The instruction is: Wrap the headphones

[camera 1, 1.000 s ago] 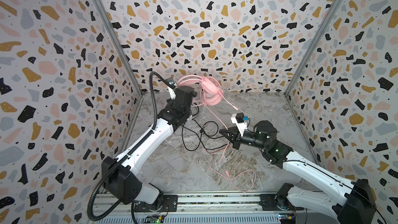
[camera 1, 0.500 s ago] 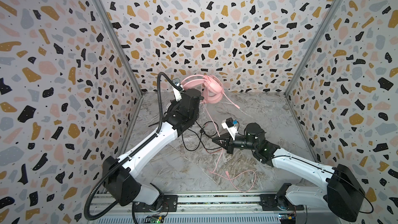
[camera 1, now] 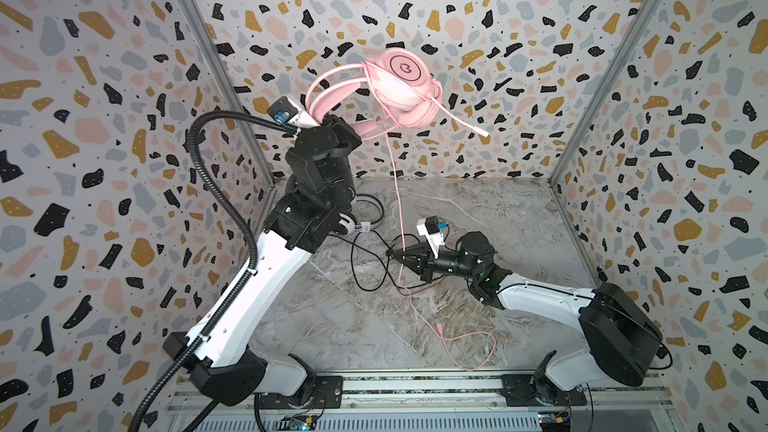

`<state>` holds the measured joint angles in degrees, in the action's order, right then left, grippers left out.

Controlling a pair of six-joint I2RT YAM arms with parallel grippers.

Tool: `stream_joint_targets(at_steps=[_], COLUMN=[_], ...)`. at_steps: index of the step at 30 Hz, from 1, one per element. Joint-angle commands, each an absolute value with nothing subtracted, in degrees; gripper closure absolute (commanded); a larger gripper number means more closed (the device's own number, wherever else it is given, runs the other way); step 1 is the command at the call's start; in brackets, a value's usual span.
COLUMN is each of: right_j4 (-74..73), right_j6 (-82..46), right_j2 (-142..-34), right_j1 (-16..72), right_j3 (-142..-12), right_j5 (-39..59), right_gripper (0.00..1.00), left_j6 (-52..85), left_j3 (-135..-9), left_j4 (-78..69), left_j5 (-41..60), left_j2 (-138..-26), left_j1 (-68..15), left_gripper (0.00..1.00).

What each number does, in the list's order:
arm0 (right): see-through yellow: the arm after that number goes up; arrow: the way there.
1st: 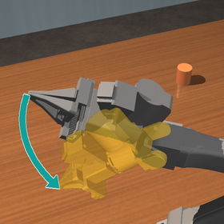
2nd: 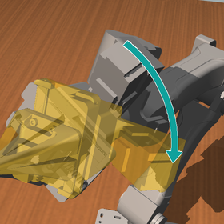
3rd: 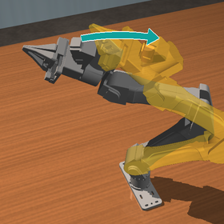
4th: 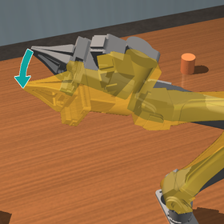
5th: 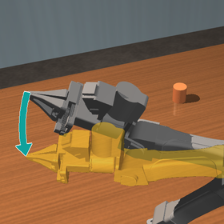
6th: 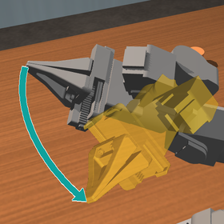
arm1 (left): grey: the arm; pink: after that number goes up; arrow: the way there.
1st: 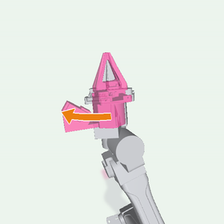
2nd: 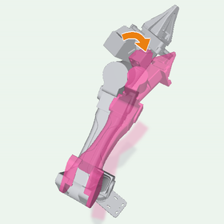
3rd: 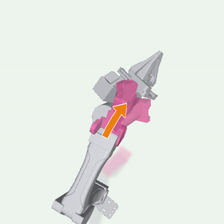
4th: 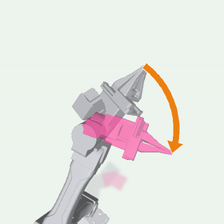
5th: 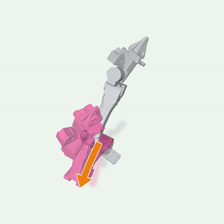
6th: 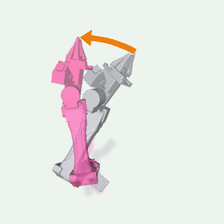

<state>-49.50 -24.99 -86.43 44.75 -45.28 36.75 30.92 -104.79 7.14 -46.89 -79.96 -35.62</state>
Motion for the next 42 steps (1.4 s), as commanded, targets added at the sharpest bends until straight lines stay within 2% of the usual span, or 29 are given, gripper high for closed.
stream_joint_targets(at_steps=[1, 8, 17, 20, 22, 24, 26, 31, 42], right_j4=[-56.87, -63.28, -66.26, -66.30, -66.33, -66.32, -65.44, -62.26, -57.17], right_j6=[-27.79, -31.61, -35.37, -35.33, -35.16, -34.66, -33.66, -30.53, -29.35], right_j2=[-87.79, -95.68, -105.37, -106.31, -106.11, -105.33, -103.54, -96.79, -82.85], right_j1=[45.00, 45.00, 45.56, 46.05, 46.14, 46.06, 45.84, 43.78, 31.07], right_j3=[-49.26, -53.34, -59.09, -59.21, -58.59, -57.51, -55.73, -48.57, -35.60], right_j5=[38.49, 40.47, 43.84, 43.94, 43.75, 43.64, 43.09, 40.36, 38.12], right_gripper=[0.87, 0.81, 0.66, 0.65, 0.72, 0.89, 0.97, 0.99, 1.00], left_j6=[33.57, 33.63, 32.73, 32.22, 31.76, 31.07, 30.16, 28.20, 30.45], left_j3=[-108.20, -111.01, -114.30, -114.52, -114.61, -114.65, -114.39, -113.03, -112.15], left_j4=[3.55, 4.03, 5.61, 5.62, 5.71, 5.71, 5.64, 6.20, 8.91], left_j5=[-44.93, -44.05, -44.06, -44.29, -44.63, -45.29, -46.16, -47.93, -43.29], left_j2=[-80.21, -81.06, -82.69, -82.70, -82.87, -82.88, -82.88, -82.71, -82.96], left_j1=[-35.33, -35.33, -35.33, -35.30, -35.29, -35.31, -35.27, -34.83, -31.60], left_gripper=[1.00, 1.00, 1.00, 1.00, 1.00, 1.00, 1.00, 1.00, 1.00])
